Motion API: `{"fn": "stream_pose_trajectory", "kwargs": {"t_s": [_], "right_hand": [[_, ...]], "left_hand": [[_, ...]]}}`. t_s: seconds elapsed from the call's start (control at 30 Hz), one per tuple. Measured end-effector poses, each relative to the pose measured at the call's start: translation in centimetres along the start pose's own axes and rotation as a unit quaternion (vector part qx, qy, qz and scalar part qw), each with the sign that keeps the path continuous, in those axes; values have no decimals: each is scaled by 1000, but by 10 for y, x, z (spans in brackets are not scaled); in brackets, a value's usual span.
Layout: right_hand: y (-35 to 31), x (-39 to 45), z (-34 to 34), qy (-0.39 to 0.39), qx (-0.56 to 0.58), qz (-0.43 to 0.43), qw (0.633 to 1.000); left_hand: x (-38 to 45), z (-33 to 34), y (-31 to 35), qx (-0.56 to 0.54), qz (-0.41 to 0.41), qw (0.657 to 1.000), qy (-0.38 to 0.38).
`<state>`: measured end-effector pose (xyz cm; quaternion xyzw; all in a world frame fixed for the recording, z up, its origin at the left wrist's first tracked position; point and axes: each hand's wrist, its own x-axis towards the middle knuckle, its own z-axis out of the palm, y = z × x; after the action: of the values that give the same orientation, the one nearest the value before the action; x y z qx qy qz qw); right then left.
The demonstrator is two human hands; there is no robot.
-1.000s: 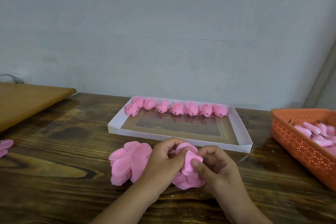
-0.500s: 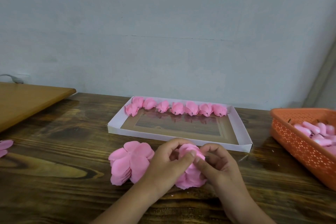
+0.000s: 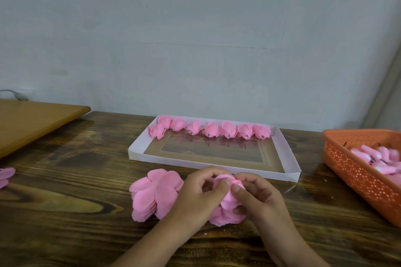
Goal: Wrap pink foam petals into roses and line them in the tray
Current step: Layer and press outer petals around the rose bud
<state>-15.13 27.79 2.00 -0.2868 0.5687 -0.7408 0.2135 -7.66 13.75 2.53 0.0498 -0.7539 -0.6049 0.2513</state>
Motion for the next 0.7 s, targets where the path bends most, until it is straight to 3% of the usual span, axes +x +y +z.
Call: {"fn": "stream_pose_trajectory", "kwargs": {"t_s": [0.47, 0.7], "right_hand": [[2, 2, -1, 13, -7, 12, 1000], [1, 2, -2, 31, 11, -7, 999]], "left_hand": [[-3, 3, -6, 48, 33, 998, 17], [-5, 1, -5, 51, 51, 997, -13]]}}
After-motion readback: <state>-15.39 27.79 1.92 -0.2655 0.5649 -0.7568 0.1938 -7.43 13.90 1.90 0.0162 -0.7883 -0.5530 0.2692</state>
